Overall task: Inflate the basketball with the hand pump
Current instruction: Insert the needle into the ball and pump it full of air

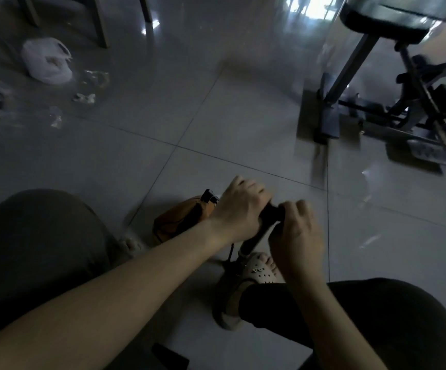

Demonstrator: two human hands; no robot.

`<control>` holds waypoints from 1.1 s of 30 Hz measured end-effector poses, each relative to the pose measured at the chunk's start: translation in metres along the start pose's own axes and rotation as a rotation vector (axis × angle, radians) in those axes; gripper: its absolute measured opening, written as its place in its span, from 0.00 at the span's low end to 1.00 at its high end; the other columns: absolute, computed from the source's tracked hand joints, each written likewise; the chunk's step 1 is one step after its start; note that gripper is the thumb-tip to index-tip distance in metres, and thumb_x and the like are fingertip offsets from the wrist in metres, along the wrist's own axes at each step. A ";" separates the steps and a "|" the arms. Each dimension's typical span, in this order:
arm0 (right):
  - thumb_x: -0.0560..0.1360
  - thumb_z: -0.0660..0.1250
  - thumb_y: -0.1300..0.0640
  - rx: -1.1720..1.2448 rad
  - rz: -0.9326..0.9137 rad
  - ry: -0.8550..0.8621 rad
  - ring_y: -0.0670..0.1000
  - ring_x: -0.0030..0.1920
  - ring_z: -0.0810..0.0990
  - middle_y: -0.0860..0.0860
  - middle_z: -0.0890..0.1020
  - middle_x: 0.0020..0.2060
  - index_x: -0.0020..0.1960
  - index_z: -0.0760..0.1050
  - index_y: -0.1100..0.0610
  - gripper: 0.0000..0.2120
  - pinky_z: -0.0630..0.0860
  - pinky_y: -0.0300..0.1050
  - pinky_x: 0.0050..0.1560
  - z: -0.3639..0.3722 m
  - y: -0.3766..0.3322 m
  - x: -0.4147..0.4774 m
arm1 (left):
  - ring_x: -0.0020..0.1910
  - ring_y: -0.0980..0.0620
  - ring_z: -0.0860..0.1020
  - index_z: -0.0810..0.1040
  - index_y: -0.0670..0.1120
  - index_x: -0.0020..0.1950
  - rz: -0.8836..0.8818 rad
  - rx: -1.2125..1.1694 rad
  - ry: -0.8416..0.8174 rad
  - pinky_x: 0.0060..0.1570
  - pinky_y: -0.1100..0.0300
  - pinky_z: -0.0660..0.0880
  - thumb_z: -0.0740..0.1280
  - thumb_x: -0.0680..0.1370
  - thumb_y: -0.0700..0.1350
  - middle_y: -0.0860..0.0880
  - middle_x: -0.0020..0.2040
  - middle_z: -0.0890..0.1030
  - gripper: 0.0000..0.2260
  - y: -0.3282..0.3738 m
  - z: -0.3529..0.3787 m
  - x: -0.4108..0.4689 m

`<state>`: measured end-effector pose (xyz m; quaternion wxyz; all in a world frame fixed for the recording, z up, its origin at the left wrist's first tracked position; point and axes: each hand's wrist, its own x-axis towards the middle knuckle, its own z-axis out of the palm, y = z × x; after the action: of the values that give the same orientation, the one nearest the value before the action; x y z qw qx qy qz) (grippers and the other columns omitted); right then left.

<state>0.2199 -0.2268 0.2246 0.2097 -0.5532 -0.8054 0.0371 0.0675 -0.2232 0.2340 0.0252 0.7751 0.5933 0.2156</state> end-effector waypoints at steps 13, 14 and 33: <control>0.69 0.51 0.57 -0.162 -0.083 -0.151 0.52 0.38 0.66 0.53 0.71 0.41 0.46 0.68 0.53 0.09 0.66 0.44 0.32 0.046 0.001 -0.034 | 0.44 0.46 0.70 0.71 0.47 0.45 -0.120 -0.061 0.093 0.42 0.50 0.72 0.58 0.74 0.43 0.49 0.44 0.72 0.03 -0.008 0.068 -0.060; 0.70 0.52 0.57 -0.176 -0.083 -0.164 0.52 0.38 0.67 0.53 0.71 0.40 0.46 0.68 0.53 0.08 0.67 0.44 0.33 0.055 0.004 -0.035 | 0.43 0.46 0.70 0.71 0.48 0.45 -0.108 -0.048 0.082 0.40 0.50 0.72 0.59 0.75 0.42 0.48 0.44 0.73 0.02 -0.012 0.077 -0.060; 0.79 0.63 0.58 -0.111 0.034 -0.640 0.59 0.56 0.76 0.57 0.76 0.54 0.56 0.68 0.57 0.07 0.72 0.50 0.51 0.068 0.018 -0.027 | 0.51 0.45 0.73 0.72 0.47 0.52 -0.069 0.124 -0.384 0.43 0.55 0.67 0.64 0.77 0.41 0.47 0.51 0.76 0.05 -0.020 0.097 -0.049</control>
<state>0.2179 -0.2323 0.1496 -0.0855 -0.5372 -0.8220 0.1686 0.0751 -0.2418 0.1255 0.0974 0.7812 0.6161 0.0259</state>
